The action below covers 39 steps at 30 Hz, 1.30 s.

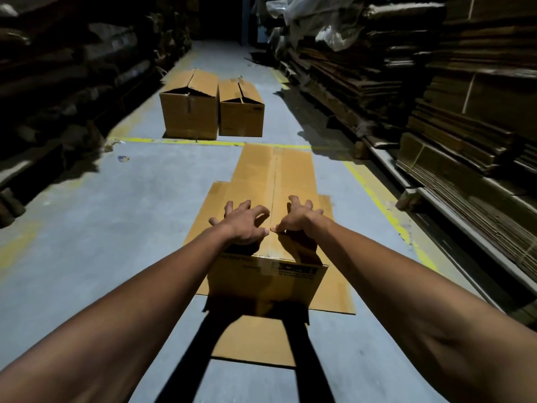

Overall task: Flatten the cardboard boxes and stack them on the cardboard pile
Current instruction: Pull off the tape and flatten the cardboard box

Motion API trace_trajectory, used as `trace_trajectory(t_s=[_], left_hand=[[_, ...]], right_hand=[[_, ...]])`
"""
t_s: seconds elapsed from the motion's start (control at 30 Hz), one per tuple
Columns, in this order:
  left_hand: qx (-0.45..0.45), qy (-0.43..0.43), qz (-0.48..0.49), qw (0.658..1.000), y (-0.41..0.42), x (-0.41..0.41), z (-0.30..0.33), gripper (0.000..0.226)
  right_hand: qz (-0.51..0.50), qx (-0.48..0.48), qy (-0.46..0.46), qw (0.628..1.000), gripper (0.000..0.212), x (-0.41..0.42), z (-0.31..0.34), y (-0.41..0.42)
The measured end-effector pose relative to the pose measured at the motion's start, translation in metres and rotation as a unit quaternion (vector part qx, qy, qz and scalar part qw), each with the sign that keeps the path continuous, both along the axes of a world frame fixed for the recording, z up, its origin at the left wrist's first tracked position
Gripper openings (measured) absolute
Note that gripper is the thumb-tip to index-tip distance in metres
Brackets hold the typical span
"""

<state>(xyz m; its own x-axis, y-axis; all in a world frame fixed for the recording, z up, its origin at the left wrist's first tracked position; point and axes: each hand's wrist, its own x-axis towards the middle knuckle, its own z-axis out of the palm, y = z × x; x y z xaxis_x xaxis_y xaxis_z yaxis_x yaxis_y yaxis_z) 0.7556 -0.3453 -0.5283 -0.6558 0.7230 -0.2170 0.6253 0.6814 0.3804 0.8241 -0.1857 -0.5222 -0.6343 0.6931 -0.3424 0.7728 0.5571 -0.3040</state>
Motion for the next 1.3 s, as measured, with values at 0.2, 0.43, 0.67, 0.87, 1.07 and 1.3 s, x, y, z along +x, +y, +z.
trace_trajectory(t_s=[0.2,0.43,0.67,0.87,1.07,1.3], left_hand=[[0.041,0.018,-0.113,0.993,-0.022,-0.007,-0.006,0.021],[-0.098,0.154,-0.210,0.960,-0.017,-0.001,0.018,0.033],[-0.162,0.202,-0.259,0.930,0.013,0.009,0.033,0.032],[-0.167,0.142,-0.217,0.951,0.020,0.011,0.033,0.044],[-0.177,0.091,-0.176,0.964,0.025,0.012,0.033,0.053],[-0.153,0.052,-0.162,0.974,0.024,0.012,0.036,0.051]], right_hand=[[-0.005,0.006,0.021,1.000,0.113,0.002,-0.007,0.006],[-0.018,0.005,0.028,0.999,0.110,0.004,-0.003,0.003],[-0.021,0.011,0.028,0.999,0.104,0.006,-0.001,0.000],[-0.018,0.022,0.022,0.999,0.098,0.005,-0.003,0.002],[-0.021,0.004,0.028,0.999,0.102,0.006,-0.002,0.003],[-0.012,0.006,0.039,0.999,0.108,0.009,-0.002,0.006]])
